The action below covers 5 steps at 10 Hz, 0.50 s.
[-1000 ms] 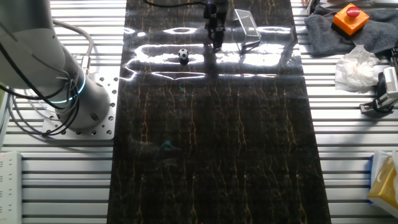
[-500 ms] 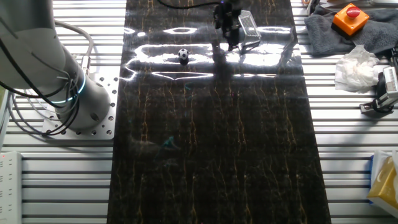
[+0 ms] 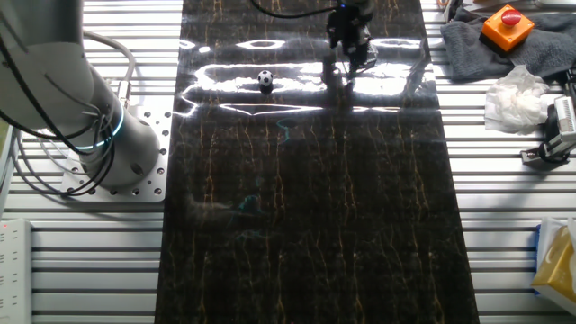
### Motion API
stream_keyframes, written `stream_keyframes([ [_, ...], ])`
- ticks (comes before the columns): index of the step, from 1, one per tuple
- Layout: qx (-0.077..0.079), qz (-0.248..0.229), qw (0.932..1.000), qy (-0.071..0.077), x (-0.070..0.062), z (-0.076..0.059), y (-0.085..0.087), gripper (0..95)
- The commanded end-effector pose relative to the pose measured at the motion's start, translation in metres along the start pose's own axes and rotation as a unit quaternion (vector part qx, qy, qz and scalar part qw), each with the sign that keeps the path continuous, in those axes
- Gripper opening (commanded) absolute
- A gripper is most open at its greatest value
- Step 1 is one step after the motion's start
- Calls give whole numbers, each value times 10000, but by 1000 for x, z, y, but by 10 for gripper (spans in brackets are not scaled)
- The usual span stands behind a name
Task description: Push the soccer ball into the goal
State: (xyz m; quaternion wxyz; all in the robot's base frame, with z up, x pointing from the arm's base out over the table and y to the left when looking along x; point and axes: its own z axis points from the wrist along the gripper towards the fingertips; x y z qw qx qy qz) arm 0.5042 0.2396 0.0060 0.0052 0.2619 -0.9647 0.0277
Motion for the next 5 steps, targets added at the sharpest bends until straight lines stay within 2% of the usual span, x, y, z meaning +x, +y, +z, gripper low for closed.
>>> stream_keyframes([
  [1, -1, -21, 10000, 2, 3, -3, -1, 760],
  [4, 11, -35, 10000, -10, 3, -3, -1, 760],
  [5, 20, -168, 9999, 9, 3, -3, -1, 760],
])
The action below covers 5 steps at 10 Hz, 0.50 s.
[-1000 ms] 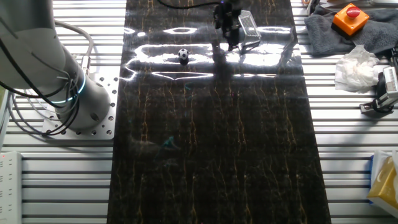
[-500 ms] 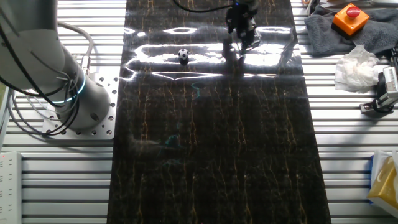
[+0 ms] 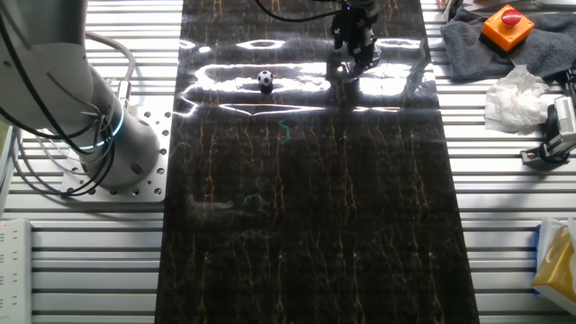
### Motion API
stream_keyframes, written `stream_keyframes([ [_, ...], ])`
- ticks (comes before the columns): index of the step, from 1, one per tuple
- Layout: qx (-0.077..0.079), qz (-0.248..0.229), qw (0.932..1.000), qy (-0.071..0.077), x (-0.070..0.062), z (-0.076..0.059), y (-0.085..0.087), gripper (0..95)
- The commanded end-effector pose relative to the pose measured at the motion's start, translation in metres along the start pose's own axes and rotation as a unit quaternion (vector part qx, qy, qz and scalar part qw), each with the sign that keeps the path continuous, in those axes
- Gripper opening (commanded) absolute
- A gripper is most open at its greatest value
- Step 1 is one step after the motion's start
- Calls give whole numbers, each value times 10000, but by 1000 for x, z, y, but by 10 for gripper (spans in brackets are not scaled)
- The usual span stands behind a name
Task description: Push the soccer ball into the goal
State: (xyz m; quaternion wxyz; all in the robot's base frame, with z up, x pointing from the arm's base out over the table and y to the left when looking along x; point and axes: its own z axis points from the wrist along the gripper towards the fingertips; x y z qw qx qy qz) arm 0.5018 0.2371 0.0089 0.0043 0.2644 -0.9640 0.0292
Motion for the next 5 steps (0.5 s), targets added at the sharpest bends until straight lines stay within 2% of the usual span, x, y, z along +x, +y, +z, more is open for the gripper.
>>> stream_keyframes([
  [1, 38, -336, 9994, 74, 0, 0, 0, 760],
  [3, 7, -341, 9993, 171, 0, 0, 0, 760],
  [4, -27, -414, 9988, 267, 0, 0, 0, 760],
  [5, 15, -543, 9976, 430, 0, 0, 0, 760],
])
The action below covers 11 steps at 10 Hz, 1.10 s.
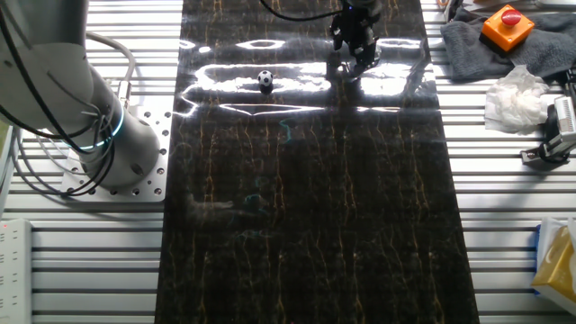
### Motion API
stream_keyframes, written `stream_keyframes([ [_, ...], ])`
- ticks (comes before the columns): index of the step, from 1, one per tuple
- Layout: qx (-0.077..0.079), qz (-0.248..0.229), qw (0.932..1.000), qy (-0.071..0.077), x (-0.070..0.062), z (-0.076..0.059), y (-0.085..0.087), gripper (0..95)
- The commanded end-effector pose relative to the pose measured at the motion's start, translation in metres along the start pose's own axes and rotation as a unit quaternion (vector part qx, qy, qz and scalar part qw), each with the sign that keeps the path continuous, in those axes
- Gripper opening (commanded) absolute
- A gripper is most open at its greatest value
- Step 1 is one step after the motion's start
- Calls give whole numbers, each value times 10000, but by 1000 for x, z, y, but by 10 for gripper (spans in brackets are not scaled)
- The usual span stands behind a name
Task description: Push the soccer ball into the goal
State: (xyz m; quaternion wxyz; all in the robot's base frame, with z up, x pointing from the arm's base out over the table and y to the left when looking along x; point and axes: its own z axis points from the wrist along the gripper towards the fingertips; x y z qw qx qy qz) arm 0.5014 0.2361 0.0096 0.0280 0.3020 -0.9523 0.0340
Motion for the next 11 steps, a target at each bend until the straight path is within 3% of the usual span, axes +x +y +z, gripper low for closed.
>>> stream_keyframes([
  [1, 17, -284, 9988, 394, -1, 1, 1, 760],
  [6, -532, -711, 9905, 1053, -1, 1, 1, 760],
  [11, -613, -737, 9891, 1120, -1, 1, 1, 760],
])
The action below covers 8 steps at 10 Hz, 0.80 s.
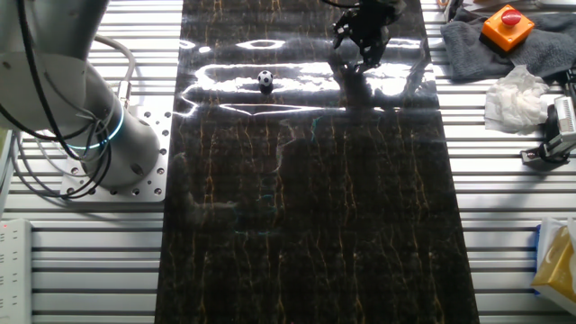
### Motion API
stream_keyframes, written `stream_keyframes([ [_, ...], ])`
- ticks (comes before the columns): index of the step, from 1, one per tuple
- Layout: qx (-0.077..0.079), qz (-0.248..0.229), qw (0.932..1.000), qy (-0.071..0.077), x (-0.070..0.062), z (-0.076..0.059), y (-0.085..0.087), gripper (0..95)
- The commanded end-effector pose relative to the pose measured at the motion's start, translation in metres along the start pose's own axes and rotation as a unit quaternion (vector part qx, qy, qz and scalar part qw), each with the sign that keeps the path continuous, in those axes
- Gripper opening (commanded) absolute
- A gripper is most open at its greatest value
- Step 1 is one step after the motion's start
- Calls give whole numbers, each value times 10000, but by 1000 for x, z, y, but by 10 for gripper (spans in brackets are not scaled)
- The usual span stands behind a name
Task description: Push the soccer ball into the goal
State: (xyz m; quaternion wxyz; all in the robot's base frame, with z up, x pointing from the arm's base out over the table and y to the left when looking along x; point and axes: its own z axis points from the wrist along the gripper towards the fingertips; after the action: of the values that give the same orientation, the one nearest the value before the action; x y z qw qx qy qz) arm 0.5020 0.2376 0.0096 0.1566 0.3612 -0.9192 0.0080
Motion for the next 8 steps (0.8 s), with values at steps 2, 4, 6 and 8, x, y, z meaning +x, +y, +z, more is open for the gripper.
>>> stream_keyframes([
  [2, -20, -125, 9999, -15, 0, 1, 0, 760],
  [4, -21, -175, 9998, -18, 0, 1, 0, 760],
  [6, -16, -165, 9999, -15, 0, 1, 0, 760],
  [8, -17, -160, 9999, -19, 0, 1, 0, 760],
])
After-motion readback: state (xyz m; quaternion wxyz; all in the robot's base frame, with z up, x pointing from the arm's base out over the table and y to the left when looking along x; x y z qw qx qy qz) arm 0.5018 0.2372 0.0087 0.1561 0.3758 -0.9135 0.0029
